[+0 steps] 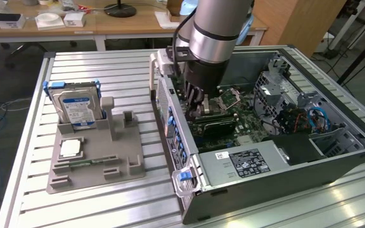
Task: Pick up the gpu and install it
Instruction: 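Press down on the gpu until it lock into place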
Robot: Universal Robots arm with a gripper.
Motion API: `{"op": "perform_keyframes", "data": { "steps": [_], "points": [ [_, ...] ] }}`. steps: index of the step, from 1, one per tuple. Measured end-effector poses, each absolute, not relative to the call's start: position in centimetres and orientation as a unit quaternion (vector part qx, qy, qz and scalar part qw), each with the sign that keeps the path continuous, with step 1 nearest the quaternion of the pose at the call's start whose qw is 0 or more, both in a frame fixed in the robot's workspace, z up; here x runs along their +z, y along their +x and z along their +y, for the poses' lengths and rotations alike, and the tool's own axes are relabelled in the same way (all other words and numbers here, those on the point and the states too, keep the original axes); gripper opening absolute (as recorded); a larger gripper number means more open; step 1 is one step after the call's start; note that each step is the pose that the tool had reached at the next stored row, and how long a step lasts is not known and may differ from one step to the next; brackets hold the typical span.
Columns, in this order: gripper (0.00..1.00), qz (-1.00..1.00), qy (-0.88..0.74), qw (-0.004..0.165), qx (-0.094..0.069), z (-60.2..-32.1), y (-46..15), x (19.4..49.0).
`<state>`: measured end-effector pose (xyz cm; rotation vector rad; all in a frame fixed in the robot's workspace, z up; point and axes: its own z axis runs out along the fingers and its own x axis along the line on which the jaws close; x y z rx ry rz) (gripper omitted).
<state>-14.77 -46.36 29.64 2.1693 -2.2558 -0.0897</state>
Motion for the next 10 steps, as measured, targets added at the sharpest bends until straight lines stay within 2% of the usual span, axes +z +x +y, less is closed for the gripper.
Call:
{"op": "perform_keyframes", "data": {
  "steps": [10],
  "points": [
    [0.11,-0.720,0.693,0.001,-0.033,-46.4,-12.9,29.6]
  ]
}}
